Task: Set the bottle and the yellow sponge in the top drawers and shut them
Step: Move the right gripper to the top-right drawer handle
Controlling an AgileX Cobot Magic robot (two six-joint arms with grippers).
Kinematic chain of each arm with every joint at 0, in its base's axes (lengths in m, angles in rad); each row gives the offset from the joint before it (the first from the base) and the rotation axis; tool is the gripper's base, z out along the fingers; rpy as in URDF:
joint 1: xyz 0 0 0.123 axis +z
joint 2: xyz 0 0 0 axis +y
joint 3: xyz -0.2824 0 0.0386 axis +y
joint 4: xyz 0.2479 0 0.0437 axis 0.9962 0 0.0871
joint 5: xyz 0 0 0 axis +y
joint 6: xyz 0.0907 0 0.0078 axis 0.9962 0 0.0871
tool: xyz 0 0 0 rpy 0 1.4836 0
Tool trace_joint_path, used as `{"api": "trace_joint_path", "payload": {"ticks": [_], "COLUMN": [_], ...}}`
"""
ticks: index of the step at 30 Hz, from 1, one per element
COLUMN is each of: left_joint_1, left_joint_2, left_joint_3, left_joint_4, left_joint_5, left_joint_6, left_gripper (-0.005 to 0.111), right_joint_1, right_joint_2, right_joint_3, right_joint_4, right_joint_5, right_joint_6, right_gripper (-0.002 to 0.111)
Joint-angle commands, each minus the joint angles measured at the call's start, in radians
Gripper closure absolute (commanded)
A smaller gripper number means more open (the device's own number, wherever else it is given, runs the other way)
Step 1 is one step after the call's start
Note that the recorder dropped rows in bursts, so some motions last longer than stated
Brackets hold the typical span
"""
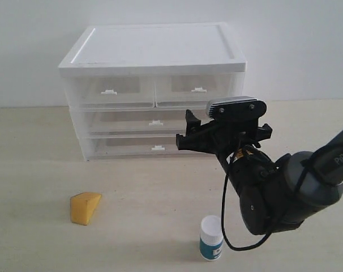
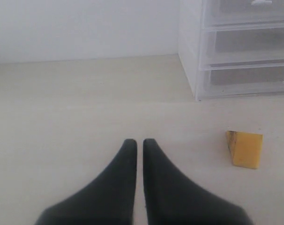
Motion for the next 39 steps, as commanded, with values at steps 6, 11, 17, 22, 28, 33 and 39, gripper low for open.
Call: {"api": "trace_joint_path", "payload": {"ticks": [6,11,17,22,28,33,39], "left_joint_1": [0.0,0.0,0.0,0.0,0.0,0.0,0.0], "left_joint_2": [-0.003,-0.003,-0.003,-0.003,-0.003,-0.003,-0.003], "left_joint_3": [0.003,0.003,0.003,0.003,0.003,0.003,0.003], "left_joint_4": [-0.006,-0.006,-0.006,-0.006,-0.006,-0.006,-0.006], "left_joint_5": [-0.011,-0.011,-0.011,-0.011,-0.011,-0.011,-0.011], "left_joint_6": [0.0,0.0,0.0,0.0,0.0,0.0,0.0], "left_gripper": [0.102,0.102,0.102,0.102,0.102,0.102,0.102], "right_joint_1": [0.0,0.0,0.0,0.0,0.0,0.0,0.0], "right_joint_2": [0.003,0.03,0.08,0.104,0.105,0.105,0.101], "right_joint_3": [-0.097,-0.16,-0.202,-0.227,-0.227,-0.227,-0.227], "right_joint_4": [0.009,0.07,0.081,0.087,0.087,0.08,0.079], "right_joint_5": [-0.016,0.019,0.015,-0.004,-0.02,-0.02,-0.02], "right_joint_6": [-0.012,-0.012,-0.02,-0.031,-0.081,-0.072,-0.073], "right_gripper": [0.033,0.033,0.033,0.035,0.045,0.045,0.045]}}
